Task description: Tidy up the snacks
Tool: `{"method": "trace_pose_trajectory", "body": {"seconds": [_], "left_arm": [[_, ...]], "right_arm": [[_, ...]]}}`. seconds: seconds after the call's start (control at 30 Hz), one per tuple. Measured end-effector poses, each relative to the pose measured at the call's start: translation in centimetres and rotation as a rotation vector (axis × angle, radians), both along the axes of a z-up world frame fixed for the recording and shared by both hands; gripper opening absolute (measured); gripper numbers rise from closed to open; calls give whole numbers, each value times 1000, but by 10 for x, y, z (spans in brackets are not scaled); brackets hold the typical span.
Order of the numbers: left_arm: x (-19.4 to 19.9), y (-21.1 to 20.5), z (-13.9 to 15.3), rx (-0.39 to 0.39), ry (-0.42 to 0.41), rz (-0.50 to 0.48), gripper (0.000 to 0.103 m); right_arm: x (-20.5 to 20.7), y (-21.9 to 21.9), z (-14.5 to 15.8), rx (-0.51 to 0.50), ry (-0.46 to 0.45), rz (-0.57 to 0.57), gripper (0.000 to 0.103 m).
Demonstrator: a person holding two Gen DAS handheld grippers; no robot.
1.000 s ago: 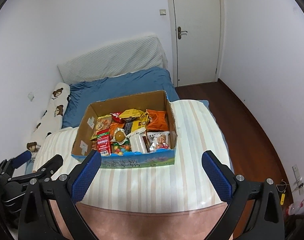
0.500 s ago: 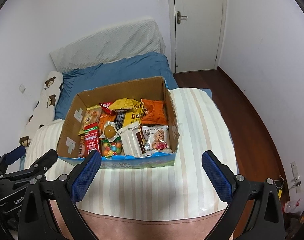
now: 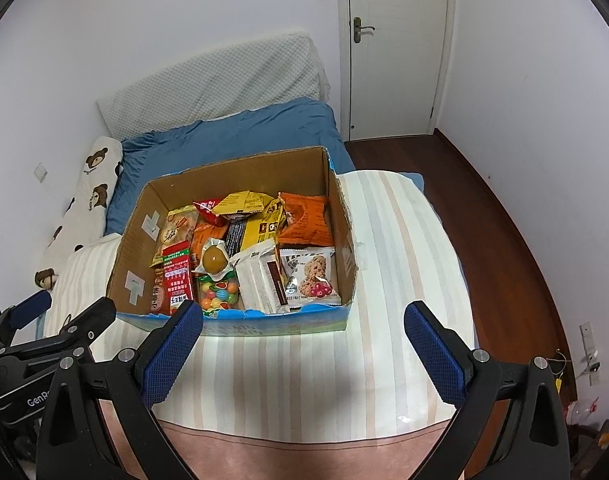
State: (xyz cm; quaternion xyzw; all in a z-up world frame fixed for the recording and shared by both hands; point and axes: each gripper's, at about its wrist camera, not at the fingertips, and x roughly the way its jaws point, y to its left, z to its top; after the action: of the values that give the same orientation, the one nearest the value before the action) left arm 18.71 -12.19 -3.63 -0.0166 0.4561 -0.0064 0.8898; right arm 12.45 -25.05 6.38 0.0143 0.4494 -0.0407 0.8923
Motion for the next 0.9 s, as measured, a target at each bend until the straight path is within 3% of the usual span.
{"method": "trace_pose_trajectory", "body": {"seconds": [0.9], "left_arm": [[-2,2,8,-18,-10,12,103]], "right_arm": [[-8,0,9,-4,-16,-5,103]]}}
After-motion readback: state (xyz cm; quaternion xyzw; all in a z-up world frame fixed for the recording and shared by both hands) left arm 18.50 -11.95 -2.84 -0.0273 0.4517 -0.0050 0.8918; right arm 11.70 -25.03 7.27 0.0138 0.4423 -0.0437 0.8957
